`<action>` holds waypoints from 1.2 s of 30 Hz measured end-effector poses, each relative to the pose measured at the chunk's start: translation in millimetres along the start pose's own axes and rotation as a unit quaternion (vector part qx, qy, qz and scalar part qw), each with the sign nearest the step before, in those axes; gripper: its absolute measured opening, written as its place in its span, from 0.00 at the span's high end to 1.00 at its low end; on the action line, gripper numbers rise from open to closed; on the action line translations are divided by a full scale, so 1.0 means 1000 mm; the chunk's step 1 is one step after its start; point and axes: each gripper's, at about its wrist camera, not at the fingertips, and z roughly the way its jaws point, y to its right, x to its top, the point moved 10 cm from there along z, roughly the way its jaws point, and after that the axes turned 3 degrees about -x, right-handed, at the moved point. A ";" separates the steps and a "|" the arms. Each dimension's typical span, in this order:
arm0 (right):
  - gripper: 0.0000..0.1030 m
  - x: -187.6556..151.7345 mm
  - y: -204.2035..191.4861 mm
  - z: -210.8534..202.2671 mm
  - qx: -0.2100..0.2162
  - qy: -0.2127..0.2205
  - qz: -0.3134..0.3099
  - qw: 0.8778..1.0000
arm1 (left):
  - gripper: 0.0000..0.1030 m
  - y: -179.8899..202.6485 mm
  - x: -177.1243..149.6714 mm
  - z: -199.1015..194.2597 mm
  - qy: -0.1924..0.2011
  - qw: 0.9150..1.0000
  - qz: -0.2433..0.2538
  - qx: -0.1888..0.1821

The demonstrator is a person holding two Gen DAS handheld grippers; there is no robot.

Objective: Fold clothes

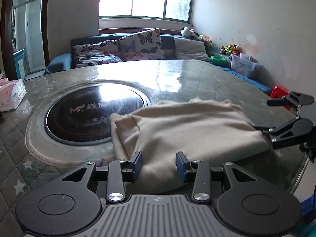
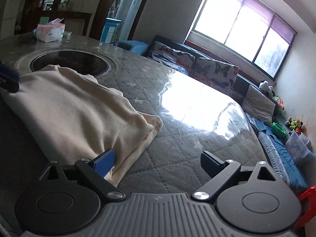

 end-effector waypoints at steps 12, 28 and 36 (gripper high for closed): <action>0.08 0.050 -0.035 -0.020 0.073 0.046 -0.009 0.996 | 0.79 -0.041 0.020 0.031 -0.028 0.998 -0.037 0.029; 0.08 0.050 -0.085 -0.003 0.145 0.035 -0.028 0.988 | 0.95 -0.049 0.021 0.043 -0.039 0.997 -0.061 0.020; 0.08 0.043 -0.086 0.003 0.144 0.025 -0.029 0.989 | 0.97 -0.045 0.020 0.042 -0.015 0.998 0.015 0.066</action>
